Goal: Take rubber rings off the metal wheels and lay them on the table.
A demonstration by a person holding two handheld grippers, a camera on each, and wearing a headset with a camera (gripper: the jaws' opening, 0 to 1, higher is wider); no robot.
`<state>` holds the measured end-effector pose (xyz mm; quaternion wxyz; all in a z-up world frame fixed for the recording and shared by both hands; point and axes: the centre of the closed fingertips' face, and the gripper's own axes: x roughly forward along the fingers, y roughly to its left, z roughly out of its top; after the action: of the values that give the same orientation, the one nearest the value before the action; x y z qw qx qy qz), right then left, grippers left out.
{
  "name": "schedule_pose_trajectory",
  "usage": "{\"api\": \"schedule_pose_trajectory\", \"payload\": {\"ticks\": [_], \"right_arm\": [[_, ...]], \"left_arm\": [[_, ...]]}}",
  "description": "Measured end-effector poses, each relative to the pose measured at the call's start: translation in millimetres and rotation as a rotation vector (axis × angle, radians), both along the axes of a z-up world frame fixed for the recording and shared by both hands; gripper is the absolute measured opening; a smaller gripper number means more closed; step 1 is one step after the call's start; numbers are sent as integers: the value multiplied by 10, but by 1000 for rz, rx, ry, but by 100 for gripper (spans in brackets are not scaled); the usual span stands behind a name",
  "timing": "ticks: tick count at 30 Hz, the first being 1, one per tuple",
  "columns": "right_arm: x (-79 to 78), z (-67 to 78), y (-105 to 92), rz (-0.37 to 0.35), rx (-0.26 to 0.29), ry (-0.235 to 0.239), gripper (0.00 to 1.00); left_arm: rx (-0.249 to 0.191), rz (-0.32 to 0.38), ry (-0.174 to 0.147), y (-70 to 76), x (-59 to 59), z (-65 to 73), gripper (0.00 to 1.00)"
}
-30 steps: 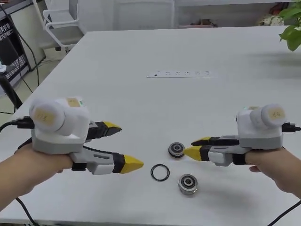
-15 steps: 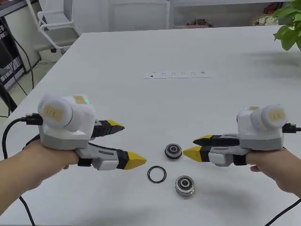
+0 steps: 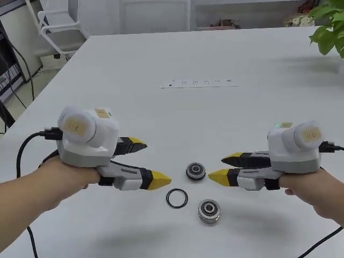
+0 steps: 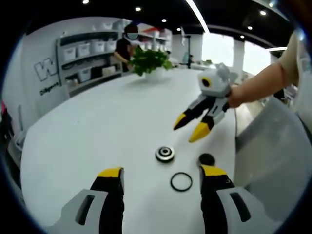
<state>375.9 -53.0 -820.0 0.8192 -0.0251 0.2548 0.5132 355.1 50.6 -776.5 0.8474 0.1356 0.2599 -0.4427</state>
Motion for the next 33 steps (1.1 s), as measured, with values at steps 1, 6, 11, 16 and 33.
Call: {"api": "schedule_pose_trajectory", "payload": {"ticks": [1, 6, 11, 16, 33], "right_arm": [[1, -11, -3, 3, -5, -3, 38], [-1, -59, -1, 12, -22, -8, 38], [3, -102, 10, 22, -37, -16, 38], [12, -140, 12, 25, -47, -19, 37], [9, -213, 100, 53, -62, -27, 36]], "left_arm": [[1, -3, 1, -10, 2, -8, 64], [8, -14, 5, -64, 23, -46, 62], [14, -29, 7, -107, 67, -100, 61], [23, -37, 11, -134, 108, -164, 60], [30, -59, 22, -247, 187, -297, 53]]}}
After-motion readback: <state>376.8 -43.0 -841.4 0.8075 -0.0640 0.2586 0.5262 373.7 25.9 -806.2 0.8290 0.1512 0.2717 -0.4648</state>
